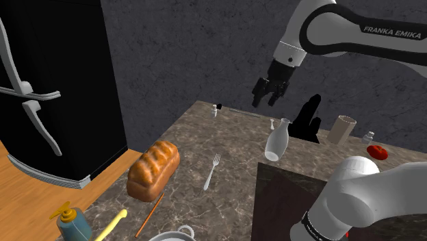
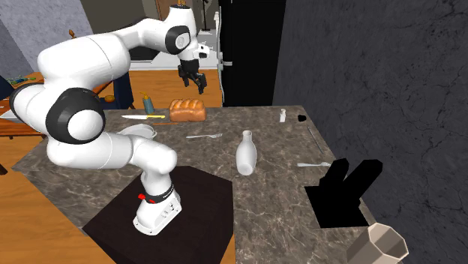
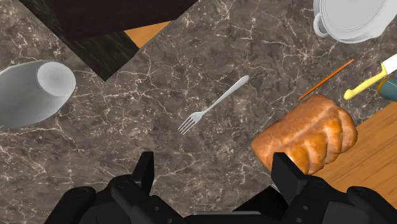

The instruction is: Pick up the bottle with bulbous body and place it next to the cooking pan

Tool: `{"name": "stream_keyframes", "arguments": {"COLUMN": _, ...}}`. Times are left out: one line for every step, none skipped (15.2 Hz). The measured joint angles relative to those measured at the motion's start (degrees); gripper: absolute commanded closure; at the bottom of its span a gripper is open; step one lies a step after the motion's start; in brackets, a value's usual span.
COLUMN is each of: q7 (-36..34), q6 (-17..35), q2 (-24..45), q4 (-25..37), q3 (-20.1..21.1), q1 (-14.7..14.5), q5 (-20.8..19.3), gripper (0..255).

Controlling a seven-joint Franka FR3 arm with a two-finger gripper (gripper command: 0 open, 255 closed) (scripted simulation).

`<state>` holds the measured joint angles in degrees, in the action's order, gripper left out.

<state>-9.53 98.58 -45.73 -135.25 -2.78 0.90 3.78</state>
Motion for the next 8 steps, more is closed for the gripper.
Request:
{"name": "stream_keyframes", "arguments": {"q7": 0.0, "q6": 0.0, "q2": 0.0, "q4": 0.0, "q3": 0.0, "q1": 0.0, "q5": 0.0, "gripper": 0}}
{"name": "stream_keyframes", "arguments": {"q7": 0.67, "q6": 0.12, "q2": -0.19, "q4": -0.4, "q3": -0.51, "q1": 0.18, "q5": -0.4, "gripper": 0}}
{"name": "stream_keyframes", "arguments": {"q7": 1.75, "q6": 0.63, "q2": -0.28, "q4": -1.13, "q3": -1.35, "q1": 0.48, "q5": -1.04, "gripper": 0}}
{"name": "stream_keyframes", "arguments": {"q7": 2.85, "q6": 1.2, "q2": -0.74, "q4": -2.3, "q3": -2.14, "q1": 0.79, "q5": -1.71, "gripper": 0}}
{"name": "stream_keyframes", "arguments": {"q7": 4.02, "q6": 1.94, "q2": -0.64, "q4": -3.06, "q3": -2.99, "q1": 1.1, "q5": -2.43, "gripper": 0}}
{"name": "stream_keyframes", "arguments": {"q7": 5.49, "q6": 2.57, "q2": -1.13, "q4": -4.31, "q3": -4.16, "q1": 1.59, "q5": -3.36, "gripper": 0}}
{"name": "stream_keyframes", "arguments": {"q7": 6.87, "q6": 3.17, "q2": -1.08, "q4": -4.97, "q3": -5.23, "q1": 2.0, "q5": -4.23, "gripper": 0}}
{"name": "stream_keyframes", "arguments": {"q7": 8.28, "q6": 3.61, "q2": -1.61, "q4": -6.05, "q3": -6.34, "q1": 2.51, "q5": -5.16, "gripper": 0}}
